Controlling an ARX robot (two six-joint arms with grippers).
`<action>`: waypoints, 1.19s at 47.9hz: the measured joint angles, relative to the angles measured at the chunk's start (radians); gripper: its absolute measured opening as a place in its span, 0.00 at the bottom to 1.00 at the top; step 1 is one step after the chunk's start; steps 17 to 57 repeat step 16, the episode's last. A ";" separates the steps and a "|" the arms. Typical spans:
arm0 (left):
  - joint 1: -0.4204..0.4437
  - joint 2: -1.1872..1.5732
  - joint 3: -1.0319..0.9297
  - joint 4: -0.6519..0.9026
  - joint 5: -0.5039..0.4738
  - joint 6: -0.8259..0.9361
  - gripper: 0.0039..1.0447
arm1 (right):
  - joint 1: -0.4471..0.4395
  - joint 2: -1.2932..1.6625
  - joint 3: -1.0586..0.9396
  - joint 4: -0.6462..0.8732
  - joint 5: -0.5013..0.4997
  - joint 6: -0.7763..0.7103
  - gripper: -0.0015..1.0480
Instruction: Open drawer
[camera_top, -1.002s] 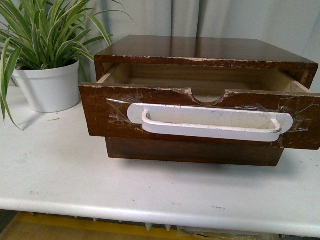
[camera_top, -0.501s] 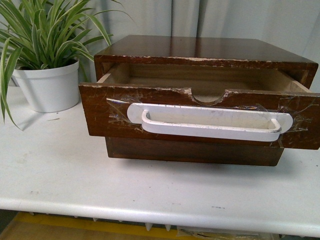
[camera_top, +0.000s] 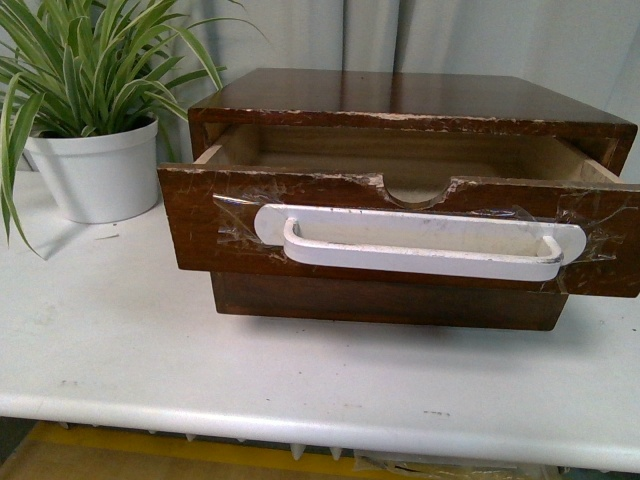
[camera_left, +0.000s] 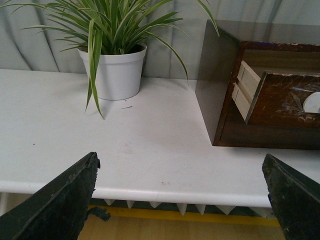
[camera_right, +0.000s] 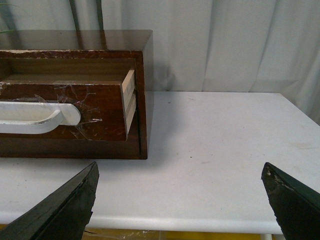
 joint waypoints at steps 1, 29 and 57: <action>0.000 0.000 0.000 0.000 0.000 0.000 0.94 | 0.000 0.000 0.000 0.000 0.000 0.000 0.91; 0.000 0.000 0.000 0.000 0.000 0.000 0.94 | 0.000 0.000 0.000 0.000 0.000 0.000 0.91; 0.000 0.000 0.000 0.000 0.000 0.000 0.94 | 0.000 0.000 0.000 0.000 0.000 0.000 0.91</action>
